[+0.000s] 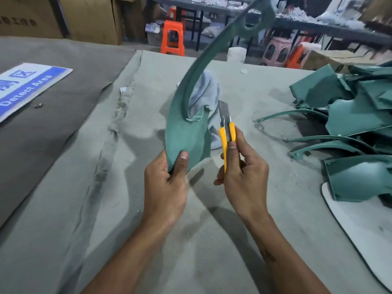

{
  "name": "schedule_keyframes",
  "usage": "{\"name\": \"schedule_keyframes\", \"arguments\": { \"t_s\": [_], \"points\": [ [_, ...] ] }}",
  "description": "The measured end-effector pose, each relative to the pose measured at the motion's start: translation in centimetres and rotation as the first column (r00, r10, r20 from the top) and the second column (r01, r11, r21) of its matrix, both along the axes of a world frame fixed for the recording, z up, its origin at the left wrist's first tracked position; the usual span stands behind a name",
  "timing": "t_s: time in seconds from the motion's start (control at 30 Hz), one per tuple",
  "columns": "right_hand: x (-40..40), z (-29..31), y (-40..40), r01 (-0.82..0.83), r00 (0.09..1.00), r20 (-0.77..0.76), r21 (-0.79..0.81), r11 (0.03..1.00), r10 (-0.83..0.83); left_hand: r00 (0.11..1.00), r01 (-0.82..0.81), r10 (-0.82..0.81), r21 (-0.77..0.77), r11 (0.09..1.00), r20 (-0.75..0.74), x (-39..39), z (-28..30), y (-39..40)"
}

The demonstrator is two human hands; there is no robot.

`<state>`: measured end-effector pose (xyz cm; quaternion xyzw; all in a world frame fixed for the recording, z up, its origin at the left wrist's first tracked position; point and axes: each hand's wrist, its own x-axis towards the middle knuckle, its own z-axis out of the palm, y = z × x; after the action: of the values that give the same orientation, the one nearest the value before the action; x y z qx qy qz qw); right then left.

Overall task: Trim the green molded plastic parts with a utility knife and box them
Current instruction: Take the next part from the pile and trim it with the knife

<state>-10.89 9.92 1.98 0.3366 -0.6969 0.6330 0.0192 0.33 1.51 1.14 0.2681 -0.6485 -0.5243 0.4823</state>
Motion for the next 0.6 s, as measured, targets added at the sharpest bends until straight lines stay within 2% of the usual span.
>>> {"name": "schedule_keyframes", "arguments": {
  "t_s": [0.1,0.2,0.33,0.47,0.6],
  "points": [
    [0.0,-0.2,0.1,-0.039,0.999,-0.034,0.022,0.999,0.040,0.997,0.034,-0.031,0.039,0.999,-0.066,-0.3,0.1,0.1],
    [-0.7,-0.5,-0.1,-0.024,0.990,0.139,0.070,0.997,0.014,0.982,0.095,-0.064,0.169,0.981,-0.176,-0.3,-0.1,-0.1],
    [-1.1,0.5,0.6,-0.025,0.978,0.208,0.027,0.999,0.019,0.959,0.140,-0.064,0.265,0.954,-0.277,-0.3,0.1,-0.1],
    [-0.1,1.3,0.6,-0.194,0.944,0.269,-0.015,0.981,0.191,0.960,0.142,-0.046,0.337,0.931,-0.277,-0.3,0.3,-0.4],
    [-0.8,1.4,0.9,-0.236,0.910,0.366,0.075,0.969,0.194,0.970,0.096,-0.004,0.366,0.926,-0.242,0.1,0.1,-1.1]
  ]
}}
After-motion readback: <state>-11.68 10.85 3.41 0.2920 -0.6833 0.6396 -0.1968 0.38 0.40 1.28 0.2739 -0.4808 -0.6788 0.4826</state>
